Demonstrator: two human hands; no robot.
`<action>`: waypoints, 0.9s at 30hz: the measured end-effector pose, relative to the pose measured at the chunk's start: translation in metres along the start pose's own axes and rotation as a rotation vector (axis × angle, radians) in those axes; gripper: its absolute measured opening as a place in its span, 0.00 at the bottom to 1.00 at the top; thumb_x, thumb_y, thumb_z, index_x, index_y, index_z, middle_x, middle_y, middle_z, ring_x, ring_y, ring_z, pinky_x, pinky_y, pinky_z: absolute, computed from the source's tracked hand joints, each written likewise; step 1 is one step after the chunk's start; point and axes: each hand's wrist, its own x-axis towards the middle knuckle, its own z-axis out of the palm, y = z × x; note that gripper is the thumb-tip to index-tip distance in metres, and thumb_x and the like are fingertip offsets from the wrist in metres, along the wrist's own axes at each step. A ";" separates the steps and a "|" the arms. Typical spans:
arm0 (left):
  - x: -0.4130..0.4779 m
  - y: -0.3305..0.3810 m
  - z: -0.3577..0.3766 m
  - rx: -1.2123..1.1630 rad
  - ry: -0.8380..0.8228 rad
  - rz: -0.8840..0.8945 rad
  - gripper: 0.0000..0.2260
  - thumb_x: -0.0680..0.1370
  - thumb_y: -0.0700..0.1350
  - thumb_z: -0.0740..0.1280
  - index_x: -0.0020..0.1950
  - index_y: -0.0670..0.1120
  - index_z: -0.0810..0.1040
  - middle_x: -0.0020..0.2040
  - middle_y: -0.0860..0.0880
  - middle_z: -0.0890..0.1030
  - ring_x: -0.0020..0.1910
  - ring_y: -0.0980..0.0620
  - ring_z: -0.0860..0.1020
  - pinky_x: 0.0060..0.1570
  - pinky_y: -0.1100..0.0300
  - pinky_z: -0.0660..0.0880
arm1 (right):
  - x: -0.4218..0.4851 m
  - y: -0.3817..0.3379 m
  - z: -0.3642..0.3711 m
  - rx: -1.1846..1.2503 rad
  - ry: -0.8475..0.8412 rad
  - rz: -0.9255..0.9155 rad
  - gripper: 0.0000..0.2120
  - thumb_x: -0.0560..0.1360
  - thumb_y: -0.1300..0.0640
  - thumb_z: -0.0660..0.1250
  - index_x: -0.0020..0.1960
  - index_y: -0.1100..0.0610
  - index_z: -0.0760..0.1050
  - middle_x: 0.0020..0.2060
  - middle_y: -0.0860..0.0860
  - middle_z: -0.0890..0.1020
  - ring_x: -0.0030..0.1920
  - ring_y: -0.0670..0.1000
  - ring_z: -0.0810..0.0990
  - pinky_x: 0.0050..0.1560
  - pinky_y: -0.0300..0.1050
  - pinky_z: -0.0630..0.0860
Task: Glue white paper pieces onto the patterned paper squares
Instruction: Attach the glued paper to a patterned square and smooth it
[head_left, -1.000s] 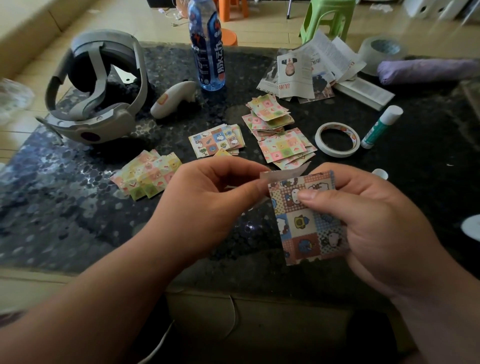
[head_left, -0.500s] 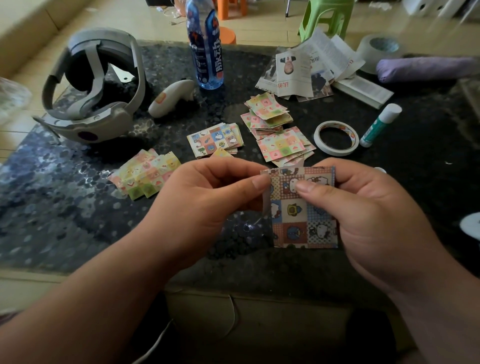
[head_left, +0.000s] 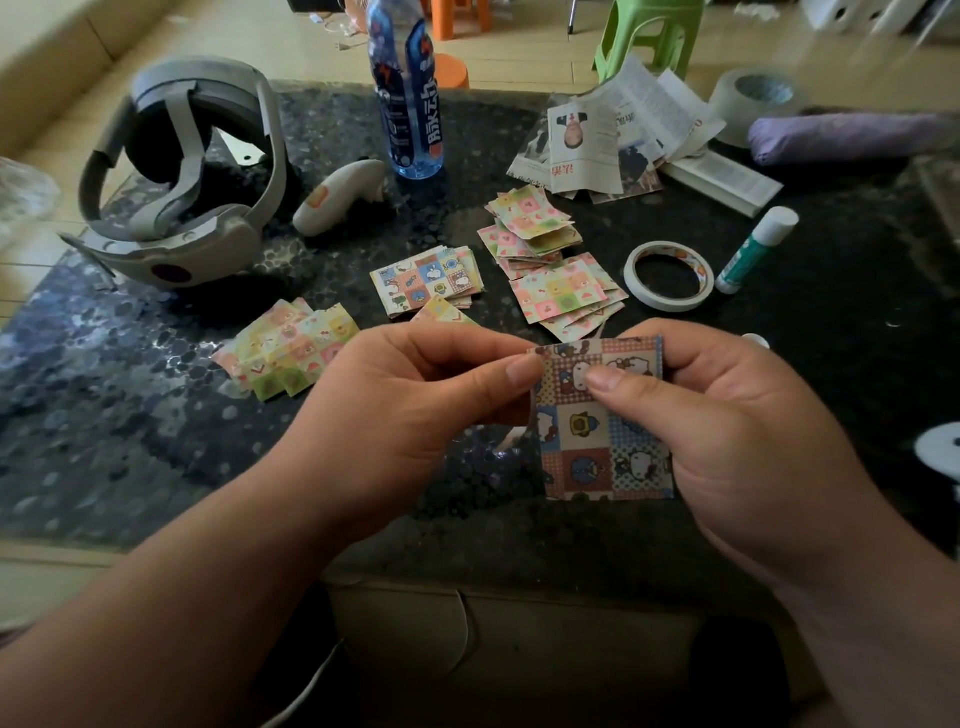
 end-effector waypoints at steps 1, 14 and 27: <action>0.000 0.000 0.000 0.002 -0.004 0.000 0.07 0.70 0.45 0.76 0.45 0.43 0.87 0.47 0.38 0.86 0.50 0.38 0.85 0.54 0.47 0.80 | 0.000 0.000 0.000 -0.004 0.001 -0.001 0.09 0.80 0.62 0.66 0.47 0.55 0.85 0.44 0.56 0.88 0.46 0.56 0.88 0.44 0.58 0.85; -0.001 -0.002 0.000 0.028 0.029 0.049 0.07 0.68 0.48 0.75 0.42 0.47 0.88 0.44 0.41 0.87 0.48 0.40 0.85 0.52 0.48 0.81 | 0.000 0.002 0.000 -0.054 -0.030 -0.034 0.09 0.79 0.61 0.67 0.46 0.53 0.85 0.42 0.54 0.88 0.45 0.55 0.88 0.43 0.56 0.85; 0.000 -0.003 0.006 -0.094 0.126 0.046 0.02 0.74 0.40 0.74 0.41 0.42 0.85 0.44 0.39 0.86 0.46 0.40 0.85 0.50 0.48 0.82 | 0.011 0.015 0.001 -0.180 0.193 -0.167 0.09 0.74 0.45 0.74 0.48 0.50 0.85 0.44 0.52 0.87 0.47 0.50 0.86 0.48 0.53 0.84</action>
